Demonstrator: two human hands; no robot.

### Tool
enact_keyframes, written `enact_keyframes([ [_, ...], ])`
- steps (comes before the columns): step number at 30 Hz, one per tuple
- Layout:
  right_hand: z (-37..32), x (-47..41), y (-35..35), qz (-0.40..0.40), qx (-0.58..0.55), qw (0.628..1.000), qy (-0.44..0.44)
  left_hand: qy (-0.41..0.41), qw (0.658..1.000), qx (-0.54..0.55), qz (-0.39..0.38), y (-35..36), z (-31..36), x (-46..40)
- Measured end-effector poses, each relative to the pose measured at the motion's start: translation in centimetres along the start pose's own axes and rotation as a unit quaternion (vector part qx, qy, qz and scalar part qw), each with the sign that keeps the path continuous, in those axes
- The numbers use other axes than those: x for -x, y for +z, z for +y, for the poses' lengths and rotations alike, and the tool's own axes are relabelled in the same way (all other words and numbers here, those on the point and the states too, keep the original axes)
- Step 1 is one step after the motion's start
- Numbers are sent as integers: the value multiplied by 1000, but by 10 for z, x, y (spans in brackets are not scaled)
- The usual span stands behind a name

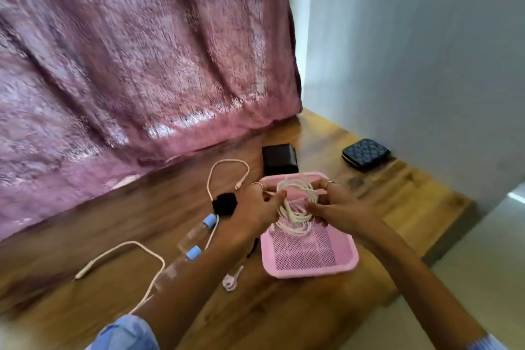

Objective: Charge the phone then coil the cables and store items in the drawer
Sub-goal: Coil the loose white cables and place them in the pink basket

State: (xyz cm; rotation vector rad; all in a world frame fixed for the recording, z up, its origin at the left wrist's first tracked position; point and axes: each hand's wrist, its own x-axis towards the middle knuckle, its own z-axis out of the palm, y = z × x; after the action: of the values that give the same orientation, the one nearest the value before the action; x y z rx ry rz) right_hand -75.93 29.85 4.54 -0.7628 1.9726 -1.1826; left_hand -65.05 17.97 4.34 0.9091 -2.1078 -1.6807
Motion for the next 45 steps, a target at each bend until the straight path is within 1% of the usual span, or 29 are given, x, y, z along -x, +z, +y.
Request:
enact_keyframes([
  [2,9,2,1,-2,80,997,2,37,987,-155,3,-1,-15,-2],
  [3,12,3,3,-3,121,993,0,61,971,-230,0,0,-21,-1],
  [5,16,4,8,-5,191,982,0,81,937,-338,-16,5,-25,2],
  [8,22,3,19,-30,289,957,3,74,867,-491,-26,14,-21,9],
  [10,23,4,25,-51,380,924,1,77,827,-556,-33,19,-20,10],
  [11,24,5,26,-55,408,911,3,78,818,-569,-39,21,-21,10],
  [15,28,3,29,-79,452,888,27,61,821,-560,-88,26,-29,9],
  [19,29,-3,32,-102,464,879,48,51,796,-591,-121,28,-33,5],
  [22,31,-5,34,-96,470,876,50,68,783,-605,-124,29,-38,0],
  [25,27,-6,34,-90,476,874,47,102,766,-625,-108,29,-42,-2],
  [27,25,-6,33,-85,479,873,43,113,763,-627,-107,27,-43,-3],
  [30,23,-9,32,-84,480,872,41,116,773,-614,-112,24,-45,-4],
  [36,7,-9,30,-78,516,853,20,143,805,-571,-79,20,-45,-1],
  [41,-15,-18,33,-58,521,851,-9,172,819,-546,-39,4,-42,0],
  [45,-33,-25,34,-33,564,823,-48,181,842,-508,-2,-25,-43,3],
])
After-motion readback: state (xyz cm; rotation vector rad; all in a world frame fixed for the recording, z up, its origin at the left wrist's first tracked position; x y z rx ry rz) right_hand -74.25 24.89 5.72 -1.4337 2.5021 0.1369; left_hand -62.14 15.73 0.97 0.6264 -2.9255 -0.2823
